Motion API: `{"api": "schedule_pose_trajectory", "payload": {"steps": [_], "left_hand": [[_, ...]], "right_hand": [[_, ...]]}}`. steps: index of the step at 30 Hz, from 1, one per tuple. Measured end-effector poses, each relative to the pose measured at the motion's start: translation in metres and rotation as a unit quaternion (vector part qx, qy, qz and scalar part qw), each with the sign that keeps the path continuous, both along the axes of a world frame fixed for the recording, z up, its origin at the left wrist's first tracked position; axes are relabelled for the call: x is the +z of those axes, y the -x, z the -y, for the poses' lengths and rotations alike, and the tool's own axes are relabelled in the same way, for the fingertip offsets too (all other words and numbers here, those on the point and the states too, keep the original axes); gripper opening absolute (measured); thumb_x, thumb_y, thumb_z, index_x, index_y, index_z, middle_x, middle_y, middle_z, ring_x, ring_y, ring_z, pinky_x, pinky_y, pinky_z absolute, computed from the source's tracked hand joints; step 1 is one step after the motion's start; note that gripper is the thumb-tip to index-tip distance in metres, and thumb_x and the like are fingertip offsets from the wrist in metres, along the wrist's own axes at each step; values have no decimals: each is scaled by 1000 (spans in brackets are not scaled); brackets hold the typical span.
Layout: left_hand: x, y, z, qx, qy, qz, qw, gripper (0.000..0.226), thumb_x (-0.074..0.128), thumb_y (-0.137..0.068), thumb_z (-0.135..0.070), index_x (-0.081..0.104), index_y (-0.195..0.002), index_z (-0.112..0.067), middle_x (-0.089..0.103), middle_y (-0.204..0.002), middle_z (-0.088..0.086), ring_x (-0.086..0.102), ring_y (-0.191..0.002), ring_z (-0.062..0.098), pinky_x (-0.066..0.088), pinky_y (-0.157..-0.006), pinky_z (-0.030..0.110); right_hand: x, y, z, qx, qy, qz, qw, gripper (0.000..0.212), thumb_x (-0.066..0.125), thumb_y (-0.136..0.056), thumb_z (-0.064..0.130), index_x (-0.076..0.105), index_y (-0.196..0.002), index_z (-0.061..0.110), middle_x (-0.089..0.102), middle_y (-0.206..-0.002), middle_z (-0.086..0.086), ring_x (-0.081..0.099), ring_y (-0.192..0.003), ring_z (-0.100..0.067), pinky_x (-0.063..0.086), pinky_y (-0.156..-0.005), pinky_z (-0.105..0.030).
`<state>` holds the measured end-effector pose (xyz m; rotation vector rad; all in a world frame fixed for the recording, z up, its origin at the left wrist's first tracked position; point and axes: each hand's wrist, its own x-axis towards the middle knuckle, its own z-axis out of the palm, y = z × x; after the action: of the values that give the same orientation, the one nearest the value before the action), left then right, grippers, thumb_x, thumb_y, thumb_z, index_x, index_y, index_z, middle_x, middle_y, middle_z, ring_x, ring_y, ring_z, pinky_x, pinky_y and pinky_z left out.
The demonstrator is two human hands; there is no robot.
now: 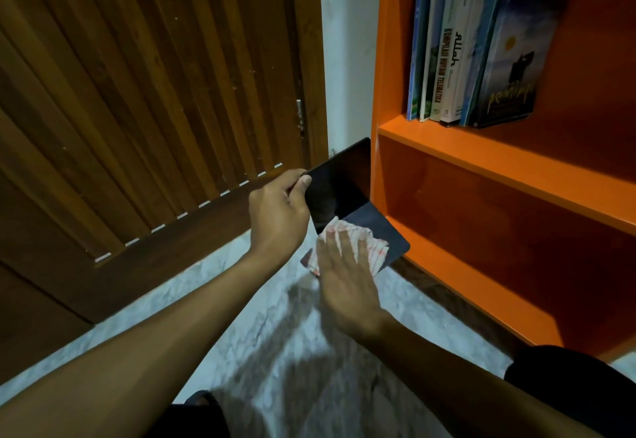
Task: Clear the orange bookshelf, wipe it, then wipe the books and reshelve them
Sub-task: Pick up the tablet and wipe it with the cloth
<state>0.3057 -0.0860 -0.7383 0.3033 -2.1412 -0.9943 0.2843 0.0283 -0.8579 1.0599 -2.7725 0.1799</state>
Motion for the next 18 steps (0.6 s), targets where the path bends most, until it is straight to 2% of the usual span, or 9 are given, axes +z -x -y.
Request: {"api": "schedule_pose_trajectory", "payload": {"steps": [2,3,6,9,11,13,16,17,18], "left_hand": [[2,0,1,2,6,6,1000,23,55,-102,-19,74,-113,-15,76,-99,1,64,-85,7,61,-75,30],[3,1,2,2,10,8,1000,23,55,-102,-19,74,-114,-14,75,-99,1,64,-86,7,60,-75,26],[3,2,5,-1,21,13,1000,24,55,-102,-20,73,-117,-14,75,-101,0,65,-91,8,56,-73,14],[1,4,5,-3,25,11,1000,24,56,-101,-19,72,-118,-14,75,-106,0,65,-95,8,53,-72,5],[3,4,6,-5,31,6,999,24,56,-101,-18,73,-117,-13,75,-105,1,66,-96,9,51,-72,3],[4,3,9,-11,43,0,999,24,55,-102,-17,73,-116,-11,75,-102,1,67,-92,11,46,-68,1],[5,0,15,-9,60,-1,998,23,55,-102,-16,73,-116,-12,76,-101,-1,66,-88,10,45,-66,4],[6,-1,17,-11,58,1,998,23,55,-102,-16,73,-116,-13,75,-101,-2,66,-87,8,46,-67,4],[7,-3,19,-14,53,3,998,23,54,-102,-16,73,-116,-12,74,-101,-3,64,-86,5,46,-68,3]], "right_hand": [[1,-7,-2,62,38,38,997,61,43,-89,19,40,-148,3,34,-157,-17,24,-149,-36,-3,-122,-56],[2,-10,-2,91,54,67,992,63,30,-85,13,40,-147,4,36,-156,-16,23,-149,-33,-5,-122,-51],[-5,-20,0,166,97,113,975,57,40,-75,-2,54,-129,9,56,-133,-11,42,-135,-26,4,-123,-44],[-15,-28,-4,194,102,160,963,58,41,-69,-9,57,-122,10,60,-126,-9,51,-122,-26,17,-121,-50],[-20,-32,-8,161,80,246,953,50,42,-78,-12,55,-122,6,61,-127,-12,54,-121,-27,25,-119,-48],[-18,-32,-13,99,118,394,906,33,45,-93,-7,54,-124,0,61,-127,-16,58,-120,-30,41,-109,-40],[-21,-21,-24,-44,168,435,883,34,45,-103,13,49,-135,4,59,-128,-16,59,-115,-31,48,-87,-27],[-25,-15,-29,-93,208,466,855,35,43,-104,17,48,-136,3,59,-127,-16,60,-107,-28,47,-75,-21],[-30,-8,-34,-142,259,516,804,36,42,-105,20,49,-136,2,61,-122,-16,61,-96,-25,47,-64,-18]]}}
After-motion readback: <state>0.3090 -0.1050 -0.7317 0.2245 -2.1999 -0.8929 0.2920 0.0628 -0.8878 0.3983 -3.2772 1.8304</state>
